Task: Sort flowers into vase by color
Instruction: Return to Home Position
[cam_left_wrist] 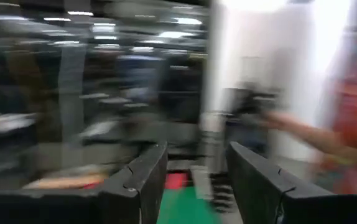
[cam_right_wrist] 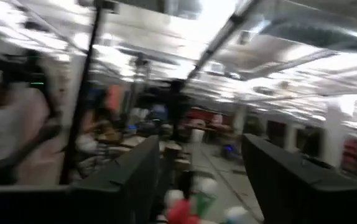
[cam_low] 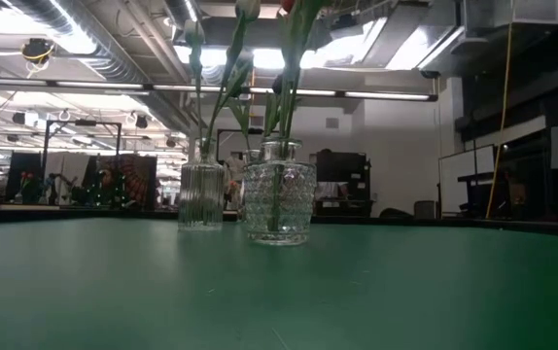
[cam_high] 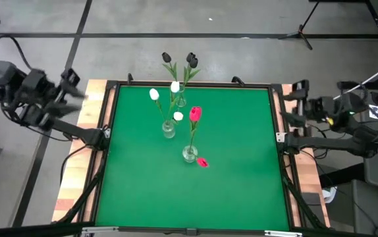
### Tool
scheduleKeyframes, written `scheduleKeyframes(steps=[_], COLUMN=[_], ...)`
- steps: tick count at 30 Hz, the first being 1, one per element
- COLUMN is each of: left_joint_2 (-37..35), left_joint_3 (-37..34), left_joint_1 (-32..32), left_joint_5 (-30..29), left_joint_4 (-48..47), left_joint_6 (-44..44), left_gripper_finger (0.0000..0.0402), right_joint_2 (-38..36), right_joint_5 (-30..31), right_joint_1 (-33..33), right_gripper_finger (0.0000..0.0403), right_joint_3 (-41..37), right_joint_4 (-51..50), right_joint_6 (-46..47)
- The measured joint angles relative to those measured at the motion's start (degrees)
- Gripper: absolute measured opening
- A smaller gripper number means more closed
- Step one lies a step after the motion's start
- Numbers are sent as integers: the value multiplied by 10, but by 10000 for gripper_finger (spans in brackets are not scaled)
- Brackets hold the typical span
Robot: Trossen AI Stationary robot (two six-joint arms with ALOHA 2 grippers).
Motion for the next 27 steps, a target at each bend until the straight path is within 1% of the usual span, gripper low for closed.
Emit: scheduleKeyframes(steps=[1, 2, 3, 4, 6, 8, 14, 16, 18, 19, 21, 23, 25, 27], left_joint_2=[-5, -12, -20, -30, -53, -86, -222, -262, -297, -313, -344, -369, -365, -362], left_joint_3=[-5, -12, -24, -37, -66, -106, -226, -258, -287, -299, -319, -341, -341, -342], left_joint_1=[0, 0, 0, 0, 0, 0, 0, 0, 0, 1, 0, 0, 0, 0], left_joint_5=[-44, -79, -101, -111, -110, -109, -106, -108, -108, -109, -116, -118, -120, -115], left_joint_4=[-4, -7, -8, -7, -5, 11, 107, 127, 132, 133, 135, 141, 138, 125], left_joint_6=[-3, -3, -3, -2, 0, -19, -64, -78, -91, -97, -110, -113, -113, -113], left_gripper_finger=[163, 163, 163, 163, 163, 163, 163, 163, 163, 163, 163, 163, 163, 163], right_joint_2=[-6, -13, -24, -36, -57, -83, -207, -237, -237, -237, -230, -237, -237, -237], right_joint_5=[-19, -23, -22, -24, -56, -76, -67, -42, -26, -35, -52, -52, -53, -76], right_joint_1=[0, 0, 0, 0, 0, 0, 0, 0, 0, 0, 1, 0, 0, 0], right_gripper_finger=[227, 227, 227, 227, 227, 227, 227, 227, 227, 227, 227, 227, 227, 227], right_joint_3=[7, 13, 15, 15, 10, 3, 1, -1, -1, -1, 1, -5, -11, -14], right_joint_4=[-13, -18, -23, -29, -23, -33, -68, -103, -115, -126, -110, -129, -127, -123], right_joint_6=[-1, -2, -7, -31, -88, -80, -74, -66, -60, -61, -62, -70, -77, -80])
